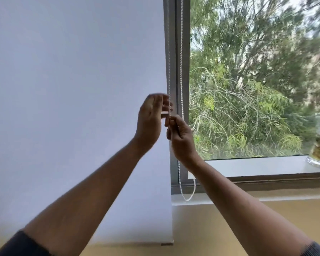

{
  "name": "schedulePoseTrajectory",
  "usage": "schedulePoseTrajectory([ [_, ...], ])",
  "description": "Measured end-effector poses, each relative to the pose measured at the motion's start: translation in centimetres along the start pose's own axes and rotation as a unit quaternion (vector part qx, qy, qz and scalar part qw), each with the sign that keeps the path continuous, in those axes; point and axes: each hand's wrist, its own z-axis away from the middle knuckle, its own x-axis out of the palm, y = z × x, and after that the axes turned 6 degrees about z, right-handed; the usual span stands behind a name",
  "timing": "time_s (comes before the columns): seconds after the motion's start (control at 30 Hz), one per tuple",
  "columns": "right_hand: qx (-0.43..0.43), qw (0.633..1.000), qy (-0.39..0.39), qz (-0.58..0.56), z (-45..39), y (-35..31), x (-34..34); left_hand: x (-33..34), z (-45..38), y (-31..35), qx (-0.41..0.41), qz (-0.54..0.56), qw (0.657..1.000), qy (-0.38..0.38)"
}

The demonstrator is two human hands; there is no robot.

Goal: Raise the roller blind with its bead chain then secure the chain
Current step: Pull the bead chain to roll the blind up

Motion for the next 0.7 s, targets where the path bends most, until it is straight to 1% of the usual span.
schedulePoseTrajectory([
  [0.1, 0.014, 0.999, 0.010, 0.030, 2.2, 1.3, 0.6, 0.9, -2.3, 2.1, -0.017, 0.043, 0.998, -0.049],
  [0.13, 0.022, 0.999, 0.012, 0.036, 3.0, 1.7, 0.8, 1.2, -2.6, 2.5, -0.029, 0.061, 0.996, -0.054],
  [0.2, 0.031, 0.999, 0.007, 0.044, 4.4, 2.5, 1.1, 1.6, -2.6, 2.5, -0.042, 0.080, 0.995, -0.043],
  [0.33, 0.048, 0.997, -0.021, 0.064, 6.3, 3.8, 0.7, 2.0, -0.2, 1.1, -0.046, 0.079, 0.995, -0.035],
  [0.5, 0.083, 0.989, -0.085, 0.086, 8.2, 5.8, -0.8, 2.1, 3.3, -0.8, -0.078, 0.045, 0.996, -0.014],
  [0.63, 0.119, 0.978, -0.149, 0.085, 9.6, 6.5, -1.8, 2.3, 5.3, -2.3, -0.099, -0.002, 0.994, 0.035],
  [0.7, 0.134, 0.970, -0.183, 0.091, 10.1, 6.7, -2.6, 2.7, 6.2, -2.7, -0.103, -0.022, 0.994, 0.042],
])
